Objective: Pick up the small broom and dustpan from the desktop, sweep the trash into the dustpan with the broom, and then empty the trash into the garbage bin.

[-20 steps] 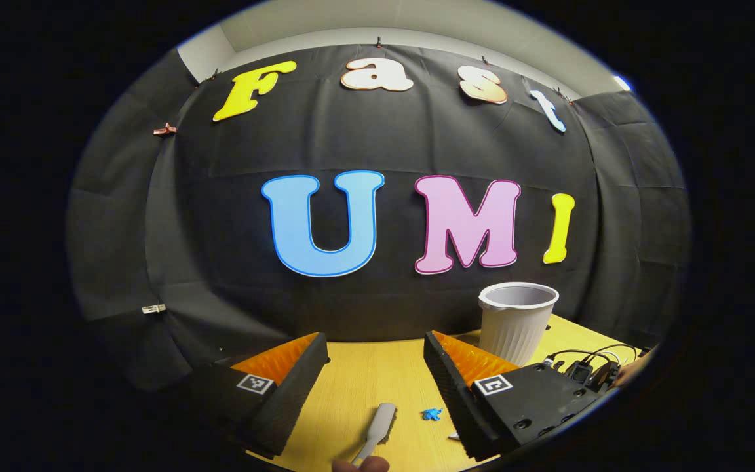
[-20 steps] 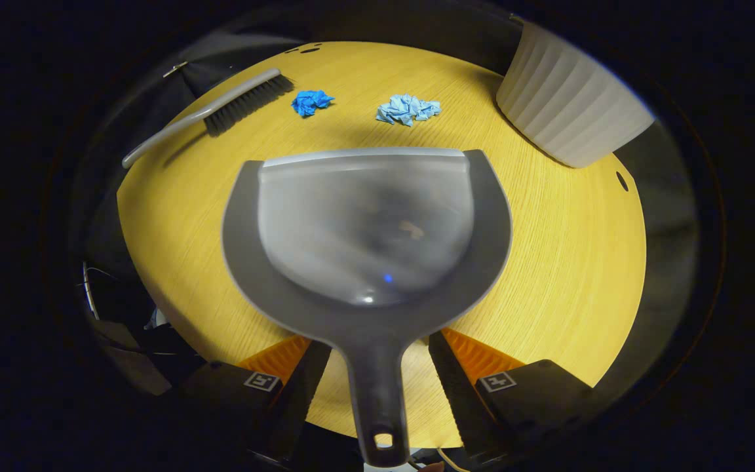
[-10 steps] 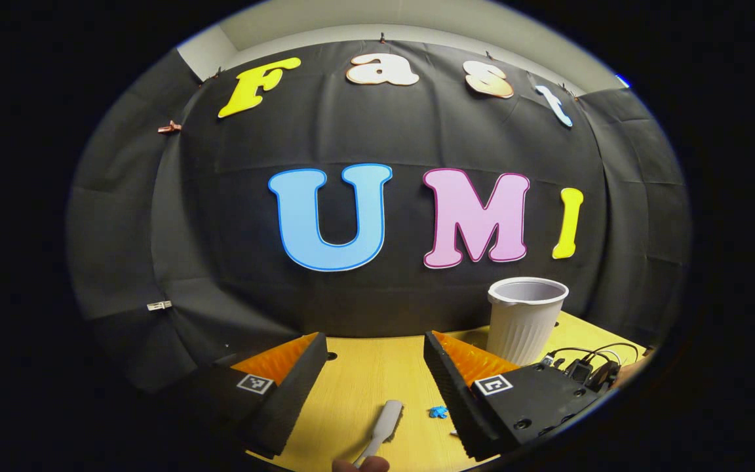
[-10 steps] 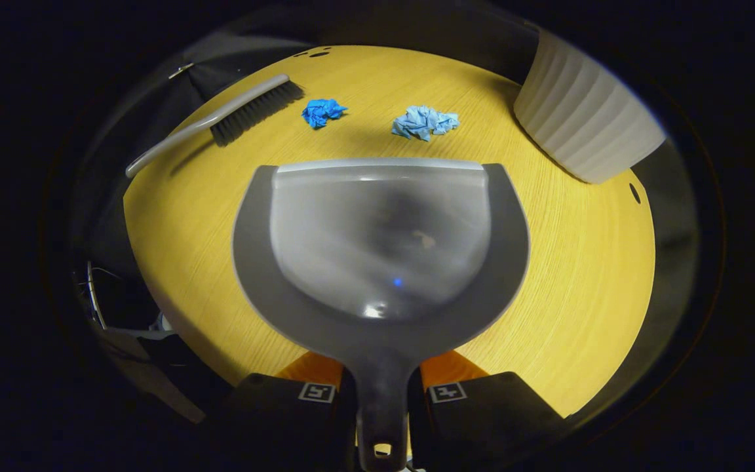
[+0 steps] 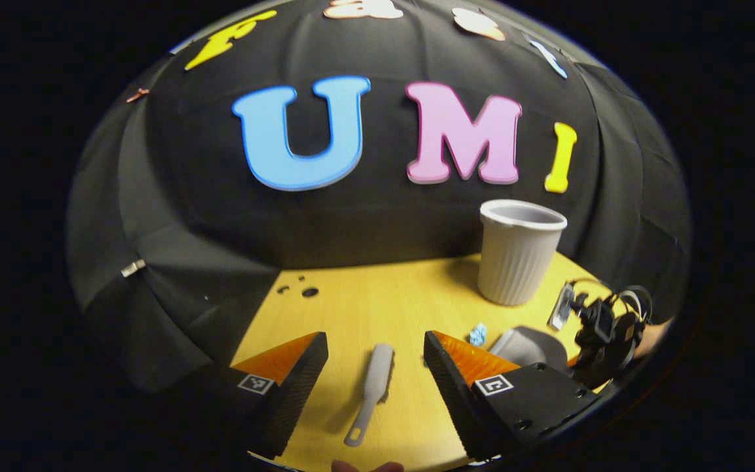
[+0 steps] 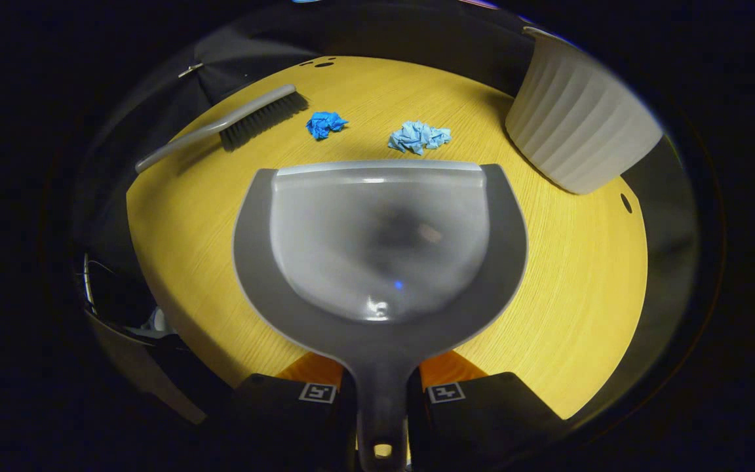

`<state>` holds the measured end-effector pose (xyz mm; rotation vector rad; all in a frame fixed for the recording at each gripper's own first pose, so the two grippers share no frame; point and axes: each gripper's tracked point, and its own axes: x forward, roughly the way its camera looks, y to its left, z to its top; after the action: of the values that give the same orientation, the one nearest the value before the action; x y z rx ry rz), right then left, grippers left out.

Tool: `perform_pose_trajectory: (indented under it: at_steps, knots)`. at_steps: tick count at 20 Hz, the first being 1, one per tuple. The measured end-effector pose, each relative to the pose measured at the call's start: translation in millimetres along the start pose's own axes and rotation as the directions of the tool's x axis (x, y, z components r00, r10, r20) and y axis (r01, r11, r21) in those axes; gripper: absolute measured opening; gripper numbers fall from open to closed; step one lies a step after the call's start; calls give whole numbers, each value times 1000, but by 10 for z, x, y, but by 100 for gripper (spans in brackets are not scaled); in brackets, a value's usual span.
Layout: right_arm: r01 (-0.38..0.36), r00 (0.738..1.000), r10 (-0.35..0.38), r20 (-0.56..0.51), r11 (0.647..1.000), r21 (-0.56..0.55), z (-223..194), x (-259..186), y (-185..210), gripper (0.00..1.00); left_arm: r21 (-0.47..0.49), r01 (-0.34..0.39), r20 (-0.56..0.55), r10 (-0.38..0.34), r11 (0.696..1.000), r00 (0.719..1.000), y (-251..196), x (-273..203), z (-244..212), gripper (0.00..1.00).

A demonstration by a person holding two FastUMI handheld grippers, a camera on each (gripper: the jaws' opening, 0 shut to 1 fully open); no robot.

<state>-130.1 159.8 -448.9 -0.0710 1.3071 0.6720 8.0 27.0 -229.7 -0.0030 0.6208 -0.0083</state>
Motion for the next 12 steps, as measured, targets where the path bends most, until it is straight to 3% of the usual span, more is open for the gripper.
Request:
perform_pose_trajectory:
  at_steps: [1, 4, 6, 12]
  knots:
    - [7, 1000, -7, -7, 1000, -16, -11, -15, -46, 35, 4, 16, -60, -16, 1000, 998, -29, 99, -147, 92]
    - [13, 1000, -13, -7, 999, -42, -20, -28, -108, 36, -15, 53, -219, -55, 998, 974, -77, 359, -596, 95]
    - [6, 1000, -6, -5, 999, -50, -16, -50, -119, 36, -37, 56, -302, -65, 998, 951, -70, 521, -853, 90]
    - [2, 1000, -3, -4, 998, -68, -9, -69, -187, 35, -64, 43, -508, -69, 997, 859, 12, 858, -1539, 80]
